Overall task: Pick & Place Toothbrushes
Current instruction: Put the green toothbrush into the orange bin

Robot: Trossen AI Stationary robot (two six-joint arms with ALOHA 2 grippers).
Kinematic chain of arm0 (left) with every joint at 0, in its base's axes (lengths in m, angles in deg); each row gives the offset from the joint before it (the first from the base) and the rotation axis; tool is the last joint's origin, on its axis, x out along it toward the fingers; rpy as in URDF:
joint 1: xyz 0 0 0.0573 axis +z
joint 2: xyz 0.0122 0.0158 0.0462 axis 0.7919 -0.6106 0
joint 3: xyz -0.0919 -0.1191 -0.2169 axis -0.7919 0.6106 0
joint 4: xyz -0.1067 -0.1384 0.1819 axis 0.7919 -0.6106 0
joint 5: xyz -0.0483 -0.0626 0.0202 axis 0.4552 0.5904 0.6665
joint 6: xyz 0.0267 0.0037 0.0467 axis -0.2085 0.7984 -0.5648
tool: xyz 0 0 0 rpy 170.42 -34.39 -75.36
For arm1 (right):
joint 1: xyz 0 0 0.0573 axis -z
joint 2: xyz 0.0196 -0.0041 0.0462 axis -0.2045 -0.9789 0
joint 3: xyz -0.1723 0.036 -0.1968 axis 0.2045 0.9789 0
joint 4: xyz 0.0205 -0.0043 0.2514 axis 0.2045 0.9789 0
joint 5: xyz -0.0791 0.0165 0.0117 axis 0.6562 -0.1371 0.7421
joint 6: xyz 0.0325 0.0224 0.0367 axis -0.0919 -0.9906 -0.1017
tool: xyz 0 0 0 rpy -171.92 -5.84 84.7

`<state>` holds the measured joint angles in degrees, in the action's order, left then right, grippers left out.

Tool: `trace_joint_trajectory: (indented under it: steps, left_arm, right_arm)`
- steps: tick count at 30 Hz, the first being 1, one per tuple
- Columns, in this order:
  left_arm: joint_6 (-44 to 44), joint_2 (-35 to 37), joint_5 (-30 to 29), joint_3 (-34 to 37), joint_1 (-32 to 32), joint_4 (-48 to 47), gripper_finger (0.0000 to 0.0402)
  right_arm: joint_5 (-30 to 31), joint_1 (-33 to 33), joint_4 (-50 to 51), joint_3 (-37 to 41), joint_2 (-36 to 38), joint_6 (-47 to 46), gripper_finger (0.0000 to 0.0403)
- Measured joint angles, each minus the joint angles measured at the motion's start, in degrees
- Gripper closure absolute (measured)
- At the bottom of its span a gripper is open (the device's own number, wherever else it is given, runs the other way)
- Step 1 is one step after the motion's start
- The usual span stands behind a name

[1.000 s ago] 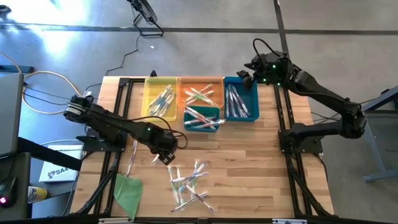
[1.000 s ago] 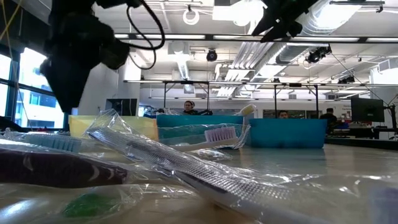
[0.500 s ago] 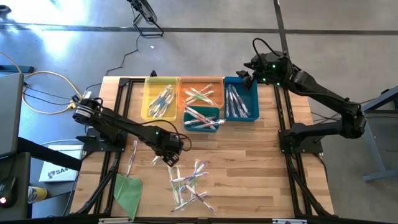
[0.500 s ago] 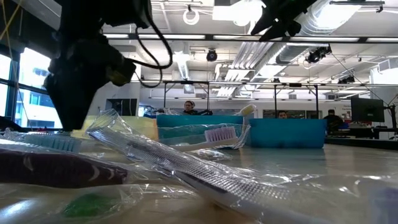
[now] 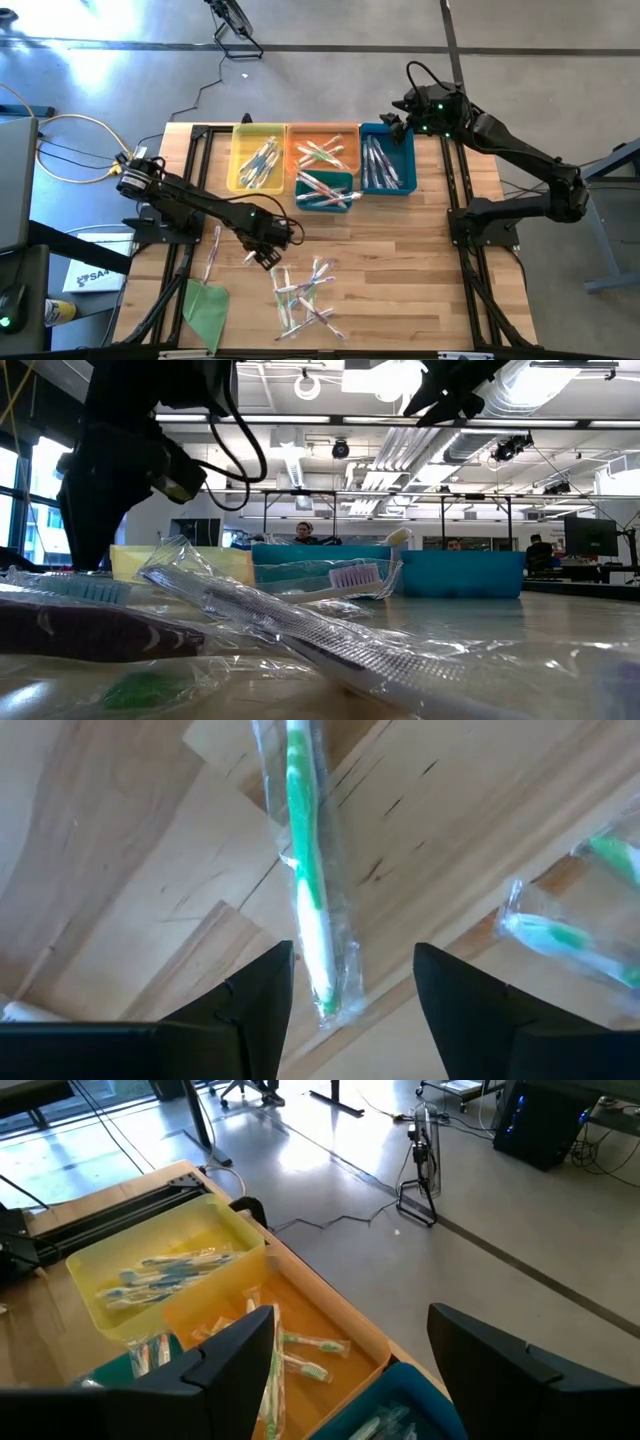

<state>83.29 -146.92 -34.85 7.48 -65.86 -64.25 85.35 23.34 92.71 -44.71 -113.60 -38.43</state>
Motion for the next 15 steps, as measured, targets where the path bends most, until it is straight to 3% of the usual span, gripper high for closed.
trace_joint_trajectory:
  steps: [9, 15]
  left_arm:
    - [-4.19, 0.02, 0.16, 2.24, 0.35, 2.06, 0.0203]
    - [-4.41, 0.02, 4.89, 6.96, 2.38, 7.48, 0.0203]
  right_arm:
    - [0.02, 0.0, -0.4, 0.0, 0.0, 0.0, 0.0145]
    - [0.02, 0.01, -0.93, 0.0, 0.0, 0.02, 0.0145]
